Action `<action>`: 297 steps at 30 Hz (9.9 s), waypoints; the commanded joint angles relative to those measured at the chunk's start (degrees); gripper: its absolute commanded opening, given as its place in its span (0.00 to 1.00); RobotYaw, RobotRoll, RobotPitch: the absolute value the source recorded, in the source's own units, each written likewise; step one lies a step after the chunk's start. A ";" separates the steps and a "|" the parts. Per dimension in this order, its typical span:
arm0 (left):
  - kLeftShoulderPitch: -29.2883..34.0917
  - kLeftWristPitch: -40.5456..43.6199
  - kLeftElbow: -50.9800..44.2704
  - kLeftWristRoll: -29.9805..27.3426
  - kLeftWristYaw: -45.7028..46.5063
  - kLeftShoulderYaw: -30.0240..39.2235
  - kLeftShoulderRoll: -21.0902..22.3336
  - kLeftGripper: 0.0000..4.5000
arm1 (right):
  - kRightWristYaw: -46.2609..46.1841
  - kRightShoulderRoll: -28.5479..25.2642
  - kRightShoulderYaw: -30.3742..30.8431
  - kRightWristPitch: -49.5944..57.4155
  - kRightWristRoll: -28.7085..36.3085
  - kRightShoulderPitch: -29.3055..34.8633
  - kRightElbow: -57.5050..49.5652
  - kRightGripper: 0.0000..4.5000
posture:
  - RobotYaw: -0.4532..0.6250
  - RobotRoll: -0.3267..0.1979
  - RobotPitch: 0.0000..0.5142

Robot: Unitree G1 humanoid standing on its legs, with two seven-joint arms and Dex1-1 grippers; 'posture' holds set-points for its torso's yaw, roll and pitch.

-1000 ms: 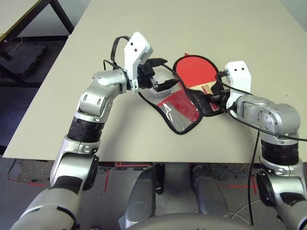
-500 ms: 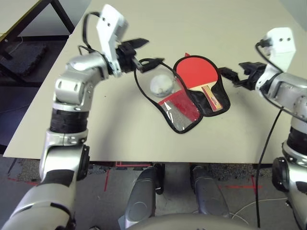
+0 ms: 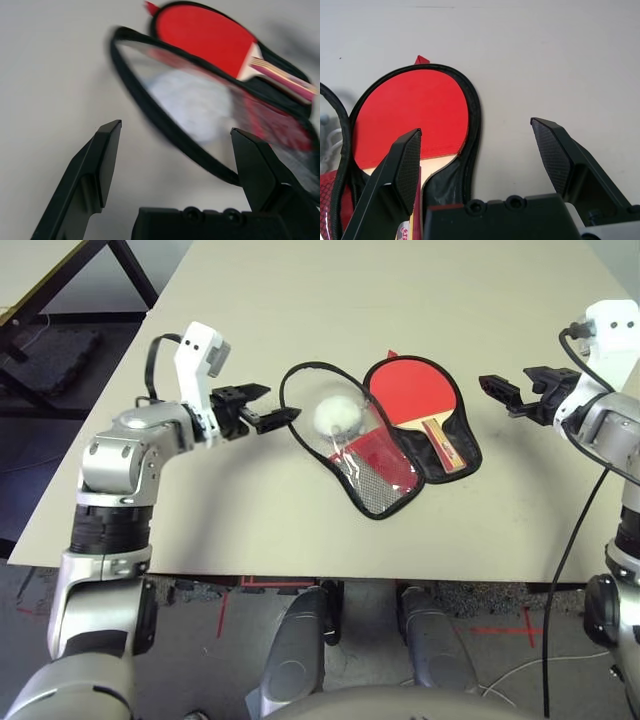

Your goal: Store the ping-pong paddle in its case and zip it.

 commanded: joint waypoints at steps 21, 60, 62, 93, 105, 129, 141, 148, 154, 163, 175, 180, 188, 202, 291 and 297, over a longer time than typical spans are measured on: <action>-18.30 -0.45 10.59 -3.89 -0.69 -4.68 -13.32 1.00 | -3.38 0.92 -0.62 -1.08 0.06 0.10 -0.42 1.00 | 0.36 0.62 0.42; -40.14 -28.79 57.36 4.43 -2.47 2.15 -32.20 1.00 | -11.53 9.33 -6.73 0.09 2.66 -4.14 3.62 1.00 | 0.36 0.62 0.45; -39.27 -26.55 53.46 4.46 -2.39 1.65 -31.38 1.00 | -12.44 11.60 -10.15 3.41 5.08 -4.34 3.57 1.00 | 0.36 0.62 0.45; -9.51 -10.07 6.74 8.39 3.06 -9.96 -18.54 1.00 | -24.29 24.82 -34.01 28.38 16.96 2.90 0.81 1.00 | 0.40 0.62 0.46; -10.23 -9.91 7.29 8.19 3.12 -10.40 -18.72 1.00 | -33.49 17.77 -27.93 28.38 46.74 11.81 14.65 1.00 | 0.40 0.62 0.46; -10.32 -8.66 6.44 7.21 4.36 -10.58 -18.88 1.00 | -30.22 20.22 -17.12 28.38 48.46 6.39 28.30 1.00 | 0.41 0.62 0.49; -9.70 -8.19 6.02 6.87 5.20 -10.29 -19.26 1.00 | -27.18 23.09 -16.01 26.30 42.00 3.66 28.85 0.81 | 0.42 0.62 0.50; -9.66 -8.21 6.38 6.68 6.55 -9.04 -19.11 1.00 | -26.61 24.24 -16.80 25.42 38.43 3.99 26.47 0.31 | 0.42 0.62 0.50; -9.95 -7.64 6.43 6.87 9.62 -6.40 -18.00 1.00 | -27.57 25.25 -18.36 27.47 37.32 5.15 21.13 0.01 | 0.42 0.62 0.50; -5.89 -6.83 5.07 7.61 16.05 -1.11 -13.52 1.00 | -33.72 24.61 -14.97 28.38 48.42 13.60 8.93 0.01 | 0.43 0.62 0.51; -5.49 -6.64 4.45 6.93 17.59 -0.98 -14.34 1.00 | -53.72 4.61 2.48 8.23 88.05 30.03 -3.16 0.01 | 0.41 0.62 0.52; -6.00 -6.90 5.04 6.92 17.54 -0.98 -14.46 1.00 | -49.88 -2.95 6.30 -0.65 89.12 36.57 -10.42 0.01 | 0.40 0.62 0.52; -6.13 -7.22 5.51 6.92 17.17 -1.31 -14.63 1.00 | -42.05 -13.32 10.30 -8.38 89.12 44.90 -17.93 0.01 | 0.39 0.62 0.53; -6.26 -8.02 6.78 7.28 16.40 -1.68 -14.67 1.00 | -31.70 -27.91 14.48 -17.60 89.12 53.99 -25.16 0.01 | 0.37 0.62 0.52; -4.39 -5.47 1.91 17.78 -7.33 -23.50 7.80 1.00 | 18.84 -14.21 41.82 -7.96 -3.95 12.09 -16.74 1.00 | 0.38 0.62 0.49; -5.43 -7.82 6.11 19.48 -6.02 -22.99 3.88 0.95 | 18.83 -13.43 41.34 -7.42 -4.35 11.99 -16.84 1.00 | 0.38 0.62 0.49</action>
